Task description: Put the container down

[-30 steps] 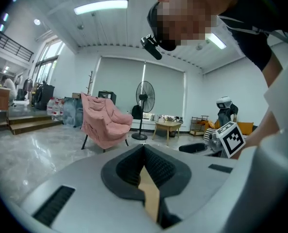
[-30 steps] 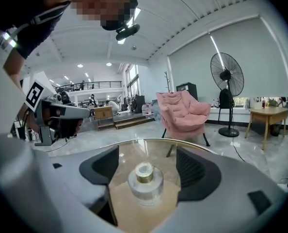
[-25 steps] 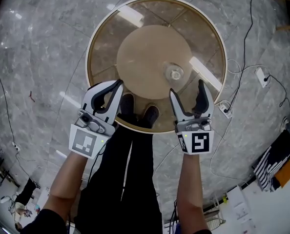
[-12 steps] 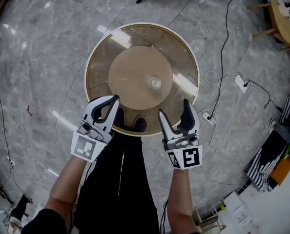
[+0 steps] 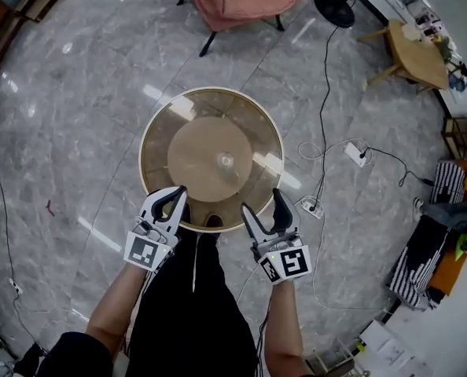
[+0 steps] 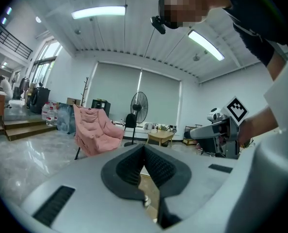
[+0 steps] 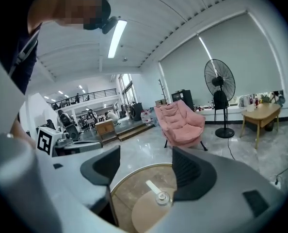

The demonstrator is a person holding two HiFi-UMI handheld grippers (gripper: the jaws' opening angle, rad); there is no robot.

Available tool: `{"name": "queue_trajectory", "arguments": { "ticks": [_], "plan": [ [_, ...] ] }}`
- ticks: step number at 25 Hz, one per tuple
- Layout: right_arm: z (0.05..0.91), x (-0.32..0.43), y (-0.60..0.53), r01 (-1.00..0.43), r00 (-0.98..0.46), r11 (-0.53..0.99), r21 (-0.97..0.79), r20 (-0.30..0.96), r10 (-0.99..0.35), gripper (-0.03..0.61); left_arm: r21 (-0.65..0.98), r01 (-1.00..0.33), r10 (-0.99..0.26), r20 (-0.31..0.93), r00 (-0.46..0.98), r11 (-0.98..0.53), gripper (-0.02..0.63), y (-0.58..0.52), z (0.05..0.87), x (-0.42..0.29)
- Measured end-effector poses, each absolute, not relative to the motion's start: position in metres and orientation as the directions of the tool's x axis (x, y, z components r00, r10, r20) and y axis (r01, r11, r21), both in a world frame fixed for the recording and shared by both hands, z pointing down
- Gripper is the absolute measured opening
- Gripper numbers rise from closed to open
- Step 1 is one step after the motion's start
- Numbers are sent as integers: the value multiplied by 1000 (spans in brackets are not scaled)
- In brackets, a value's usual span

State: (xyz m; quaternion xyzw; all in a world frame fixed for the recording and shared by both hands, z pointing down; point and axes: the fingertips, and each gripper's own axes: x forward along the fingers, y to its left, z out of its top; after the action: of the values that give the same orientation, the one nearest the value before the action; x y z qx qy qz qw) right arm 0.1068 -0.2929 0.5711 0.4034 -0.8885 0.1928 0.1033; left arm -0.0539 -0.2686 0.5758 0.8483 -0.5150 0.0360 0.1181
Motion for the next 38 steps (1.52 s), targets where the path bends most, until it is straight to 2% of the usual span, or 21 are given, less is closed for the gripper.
{"name": "queue_trajectory", "arguments": {
  "ticks": [10,18,26,36,37,38],
  "plan": [
    [464,105,-293,-751,-660,613,-245,311,-684,344,129,-893,-885,133,447,-432,25,-268,455,-63],
    [389,107,-293,-759,-651,616,-209,260,-714,344,111,-896,-885,144,442,-429,25,-256,391,-71],
    [355,114,-273,-763,-646,621,-179,229,-728,344,99,-892,-885,116,450,-441,25,-244,359,-60],
    [355,102,-258,-765,-643,627,-149,239,-728,344,117,-876,-868,122,481,-469,25,-238,351,-60],
    [353,103,-258,-774,-632,617,-142,232,-740,340,123,-871,-864,120,488,-475,25,-237,352,-60],
    [350,107,-259,-790,-613,598,-137,223,-758,261,127,-867,-860,118,496,-482,25,-236,352,-59]
  ]
}}
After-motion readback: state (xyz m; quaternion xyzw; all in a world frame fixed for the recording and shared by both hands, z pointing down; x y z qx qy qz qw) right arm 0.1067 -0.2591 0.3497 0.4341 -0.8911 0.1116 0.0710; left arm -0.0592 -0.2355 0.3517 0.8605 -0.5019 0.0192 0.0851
